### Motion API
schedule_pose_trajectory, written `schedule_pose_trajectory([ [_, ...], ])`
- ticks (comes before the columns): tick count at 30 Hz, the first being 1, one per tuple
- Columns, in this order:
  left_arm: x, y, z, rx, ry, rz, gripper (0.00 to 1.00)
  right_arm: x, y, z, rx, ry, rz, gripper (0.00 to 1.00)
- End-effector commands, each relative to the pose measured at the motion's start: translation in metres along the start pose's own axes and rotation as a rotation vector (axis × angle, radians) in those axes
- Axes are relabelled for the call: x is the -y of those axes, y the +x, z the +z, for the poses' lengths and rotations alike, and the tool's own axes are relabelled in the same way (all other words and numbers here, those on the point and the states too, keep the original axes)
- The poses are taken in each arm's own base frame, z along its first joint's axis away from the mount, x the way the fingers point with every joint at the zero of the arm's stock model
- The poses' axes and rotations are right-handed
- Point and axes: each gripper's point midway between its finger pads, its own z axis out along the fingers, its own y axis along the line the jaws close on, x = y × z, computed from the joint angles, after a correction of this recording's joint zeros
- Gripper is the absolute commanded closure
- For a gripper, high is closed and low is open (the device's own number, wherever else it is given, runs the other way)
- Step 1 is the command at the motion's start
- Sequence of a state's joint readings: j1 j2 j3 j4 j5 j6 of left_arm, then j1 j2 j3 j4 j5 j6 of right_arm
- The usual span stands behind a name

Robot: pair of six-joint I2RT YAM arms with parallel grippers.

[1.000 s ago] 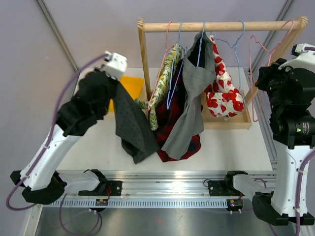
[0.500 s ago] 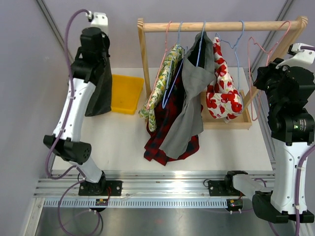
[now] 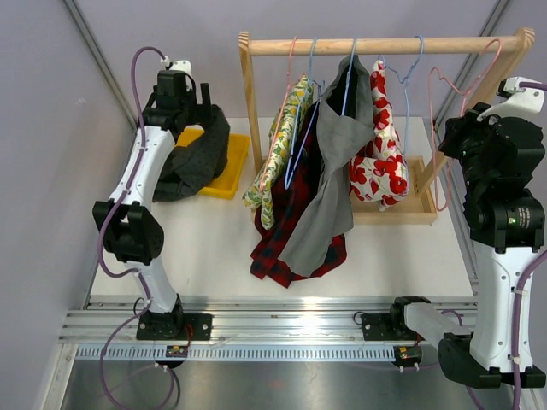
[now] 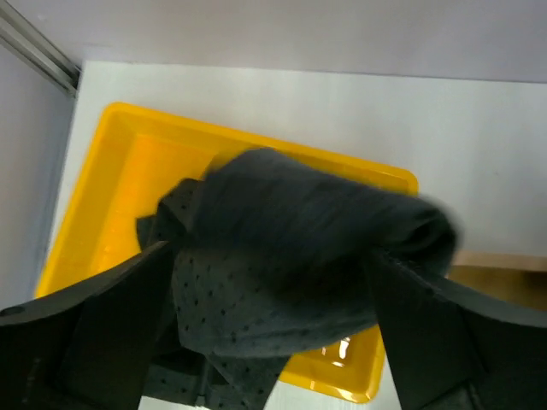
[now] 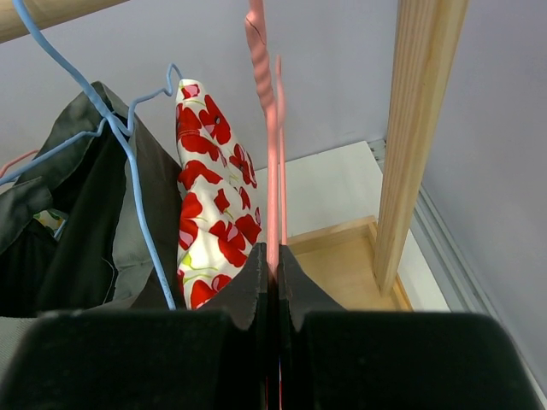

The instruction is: Remove the skirt from the hanger

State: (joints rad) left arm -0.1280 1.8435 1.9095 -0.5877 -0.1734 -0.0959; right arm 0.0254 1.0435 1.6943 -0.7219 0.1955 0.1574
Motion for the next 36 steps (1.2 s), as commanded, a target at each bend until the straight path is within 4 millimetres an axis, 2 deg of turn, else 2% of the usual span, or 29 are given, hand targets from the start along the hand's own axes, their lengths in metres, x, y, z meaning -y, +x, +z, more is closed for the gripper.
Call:
schedule_pose_trajectory([
  [1, 0.008, 0.012, 0.005, -0.052, 0.058, -0.093, 0.01, -0.008, -0.025, 0.003, 0.075, -0.024, 0.016, 1.00],
  [2, 0.008, 0.023, -0.001, -0.074, 0.057, -0.103, 0.01, -0.008, -0.025, 0.006, 0.073, -0.021, 0.012, 1.00],
  [3, 0.008, 0.017, -0.005, -0.028, 0.063, -0.120, 0.01, -0.009, -0.029, 0.007, 0.082, -0.024, 0.016, 1.00],
  [4, 0.008, 0.030, -0.023, -0.026, 0.063, -0.134, 0.01, -0.009, -0.030, 0.009, 0.081, -0.018, 0.016, 1.00],
  [6, 0.009, 0.031, -0.041, 0.012, 0.051, -0.135, 0.01, -0.012, -0.036, 0.018, 0.091, -0.017, 0.019, 1.00],
  [7, 0.016, 0.039, -0.064, 0.023, 0.069, -0.121, 0.01, -0.012, -0.040, 0.021, 0.103, -0.012, 0.022, 1.00],
  [9, 0.020, 0.049, -0.083, 0.027, 0.060, -0.091, 0.01, -0.014, -0.045, 0.031, 0.112, -0.010, 0.019, 1.00],
  [10, 0.033, 0.054, -0.096, 0.026, 0.083, -0.067, 0.01, -0.014, -0.048, 0.035, 0.119, -0.005, 0.018, 1.00],
  [11, 0.033, 0.062, -0.113, 0.034, 0.085, -0.054, 0.01, -0.015, -0.044, 0.047, 0.106, 0.002, 0.010, 1.00],
  [12, 0.041, 0.069, -0.125, 0.028, 0.098, -0.035, 0.01, -0.015, -0.048, 0.051, 0.112, 0.006, 0.003, 1.00],
  [14, 0.042, 0.081, -0.152, 0.048, 0.120, -0.050, 0.01, -0.015, -0.042, 0.070, 0.096, 0.026, -0.009, 1.00],
  [16, 0.053, 0.091, -0.172, 0.062, 0.165, -0.060, 0.01, -0.017, -0.044, 0.081, 0.101, 0.030, -0.017, 1.00],
  [19, 0.057, 0.104, -0.208, 0.095, 0.226, -0.070, 0.01, -0.016, -0.030, 0.110, 0.058, 0.051, -0.044, 1.00],
  [24, 0.056, 0.146, -0.223, 0.042, 0.240, -0.052, 0.01, -0.002, -0.013, 0.133, 0.021, 0.123, -0.085, 1.00],
  [26, 0.055, 0.160, -0.222, 0.015, 0.239, -0.052, 0.01, 0.001, -0.009, 0.134, 0.019, 0.129, -0.084, 1.00],
  [27, 0.055, 0.171, -0.221, -0.002, 0.240, -0.050, 0.01, 0.001, -0.001, 0.136, 0.003, 0.129, -0.079, 1.00],
  [28, 0.054, 0.175, -0.221, -0.010, 0.236, -0.049, 0.01, 0.001, -0.003, 0.133, 0.013, 0.129, -0.072, 1.00],
  [29, 0.053, 0.180, -0.221, -0.020, 0.234, -0.045, 0.01, 0.004, 0.007, 0.134, -0.005, 0.132, -0.070, 1.00],
  [31, 0.052, 0.187, -0.222, -0.029, 0.232, -0.044, 0.01, 0.005, 0.008, 0.130, -0.005, 0.134, -0.067, 1.00],
  [36, 0.047, 0.196, -0.225, -0.041, 0.220, -0.037, 0.01, 0.013, 0.031, 0.126, -0.057, 0.155, -0.063, 1.00],
])
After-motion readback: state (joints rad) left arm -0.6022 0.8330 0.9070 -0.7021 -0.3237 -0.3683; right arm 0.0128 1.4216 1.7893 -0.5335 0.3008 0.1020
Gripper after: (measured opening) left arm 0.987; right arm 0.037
